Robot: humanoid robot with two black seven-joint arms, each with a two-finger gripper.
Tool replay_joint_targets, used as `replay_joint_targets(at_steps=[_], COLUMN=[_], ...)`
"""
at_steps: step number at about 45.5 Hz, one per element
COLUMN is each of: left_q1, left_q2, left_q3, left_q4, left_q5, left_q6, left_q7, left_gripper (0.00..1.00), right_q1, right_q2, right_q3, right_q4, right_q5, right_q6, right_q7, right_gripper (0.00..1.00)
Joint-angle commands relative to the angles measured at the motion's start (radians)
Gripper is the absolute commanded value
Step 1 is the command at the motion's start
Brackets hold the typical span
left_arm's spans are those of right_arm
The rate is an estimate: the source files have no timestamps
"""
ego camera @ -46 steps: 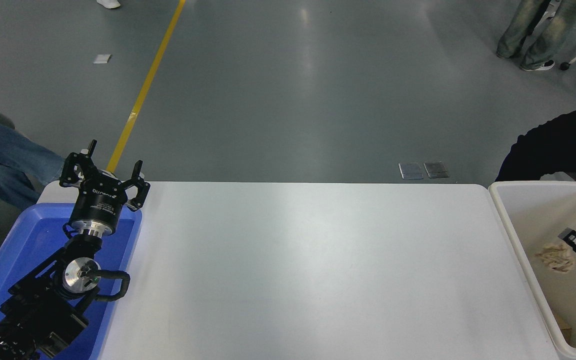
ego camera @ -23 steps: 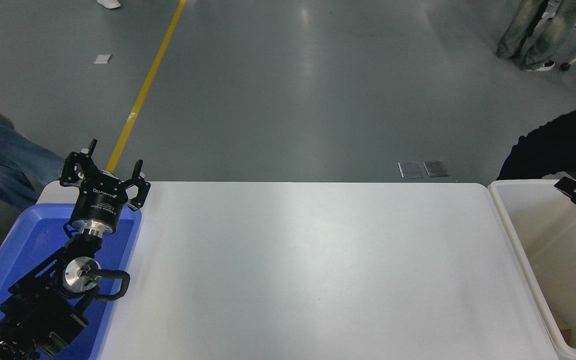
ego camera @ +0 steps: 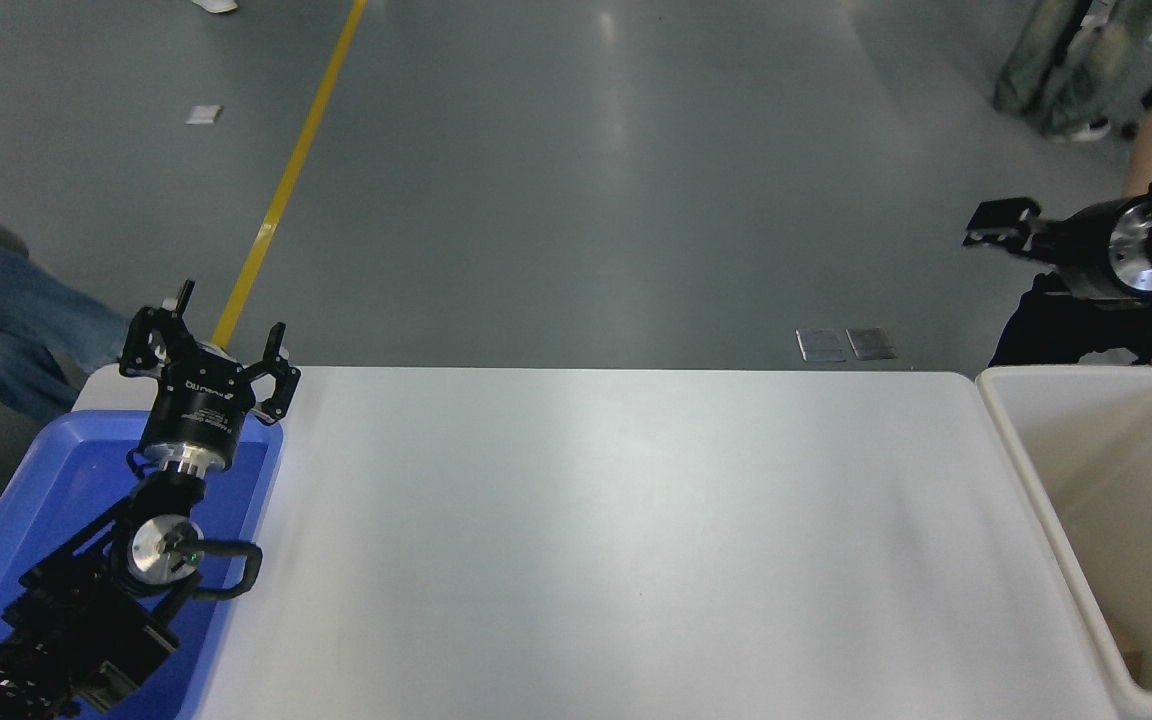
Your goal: Pick up paper ball place in dustbin
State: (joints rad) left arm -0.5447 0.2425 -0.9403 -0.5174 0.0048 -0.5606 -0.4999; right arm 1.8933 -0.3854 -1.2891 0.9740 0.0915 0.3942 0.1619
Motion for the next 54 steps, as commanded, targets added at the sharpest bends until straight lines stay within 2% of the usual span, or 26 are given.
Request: replay_joint_targets(at_steps=[1,9,17,36,54], left_q1=[0.0,0.0,0.0,0.002,0.002], left_q2=[0.0,0.0,0.0,0.0,0.0], left_q3=[0.0,0.0,0.0,-0.002,-0.002], left_q4=[0.0,0.0,0.0,0.0,0.0], left_q5=[0.0,0.0,0.0,0.0,0.0], left_q6=[0.001,0.001,0.001,0.001,0.001], left_q7=[0.0,0.0,0.0,-0.002,-0.002], left_gripper=[0.98,0.98,0.98,0.98,0.98], right_q1=[0.265,0.377,0.452,0.553,0.54], right_q2=[0.121,0.186,0.187,0.183,0.183], right_q3=[-0.013,0.008,0.06,0.099,0.09], right_q4=[0.209,0.293,0.363,0.442,0.443], right_q5=[-0.041,-0.041,-0.041,-0.042,-0.101], right_q6=[0.166,0.27,0.388,0.391,0.391], right_q7=[0.001,0.001,0.001,-0.002,-0.004], right_gripper=[1.0,1.0,1.0,1.0,1.0])
